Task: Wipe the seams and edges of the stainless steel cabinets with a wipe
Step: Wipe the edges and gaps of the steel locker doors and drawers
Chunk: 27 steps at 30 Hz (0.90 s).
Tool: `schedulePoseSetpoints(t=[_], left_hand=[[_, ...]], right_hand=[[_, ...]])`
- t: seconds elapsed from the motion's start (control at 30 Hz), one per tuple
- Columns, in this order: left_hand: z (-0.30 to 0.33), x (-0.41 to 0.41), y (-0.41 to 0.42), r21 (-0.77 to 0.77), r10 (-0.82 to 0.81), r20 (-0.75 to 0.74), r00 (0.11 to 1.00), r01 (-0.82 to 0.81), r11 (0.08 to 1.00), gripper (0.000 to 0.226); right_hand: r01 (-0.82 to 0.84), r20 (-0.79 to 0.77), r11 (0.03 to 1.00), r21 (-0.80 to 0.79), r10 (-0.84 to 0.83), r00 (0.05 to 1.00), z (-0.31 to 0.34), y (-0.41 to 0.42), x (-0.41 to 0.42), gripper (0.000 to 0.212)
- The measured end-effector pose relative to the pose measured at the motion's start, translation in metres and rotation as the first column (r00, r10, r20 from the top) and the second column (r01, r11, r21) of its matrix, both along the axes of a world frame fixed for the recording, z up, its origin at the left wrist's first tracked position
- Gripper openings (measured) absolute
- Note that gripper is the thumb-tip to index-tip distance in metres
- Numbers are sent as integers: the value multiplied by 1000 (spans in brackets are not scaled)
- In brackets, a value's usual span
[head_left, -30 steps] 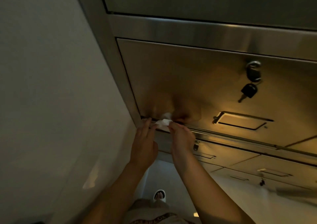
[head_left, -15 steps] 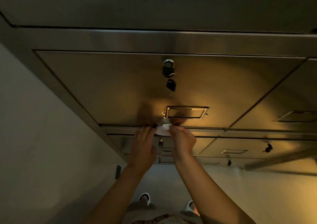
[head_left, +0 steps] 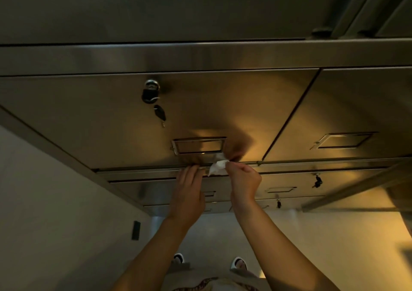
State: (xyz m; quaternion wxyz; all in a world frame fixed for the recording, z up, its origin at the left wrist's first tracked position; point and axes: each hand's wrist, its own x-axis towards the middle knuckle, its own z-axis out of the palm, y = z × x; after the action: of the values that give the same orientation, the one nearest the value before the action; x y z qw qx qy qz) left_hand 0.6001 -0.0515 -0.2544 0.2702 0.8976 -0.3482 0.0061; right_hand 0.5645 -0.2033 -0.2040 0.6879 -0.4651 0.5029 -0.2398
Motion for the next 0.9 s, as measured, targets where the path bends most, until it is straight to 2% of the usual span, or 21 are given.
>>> schedulePoseSetpoints(t=[0.33, 0.53, 0.67, 0.9], left_hand=[[-2, -16, -36, 52, -2, 12, 1000, 1, 999, 71], [-7, -25, -61, 55, 8, -1, 1000, -8, 998, 68], [-9, -32, -72, 82, 38, -33, 999, -35, 996, 69], [-10, -33, -70, 100, 35, -31, 999, -32, 994, 69]], right_hand=[[0, -47, 994, -108, -5, 999, -2, -43, -21, 9], [42, -45, 986, -159, -50, 998, -4, -73, -37, 17], [16, -54, 974, -224, -29, 998, -12, -77, -40, 13], [40, -22, 977, -209, -45, 999, -17, -78, -38, 7]])
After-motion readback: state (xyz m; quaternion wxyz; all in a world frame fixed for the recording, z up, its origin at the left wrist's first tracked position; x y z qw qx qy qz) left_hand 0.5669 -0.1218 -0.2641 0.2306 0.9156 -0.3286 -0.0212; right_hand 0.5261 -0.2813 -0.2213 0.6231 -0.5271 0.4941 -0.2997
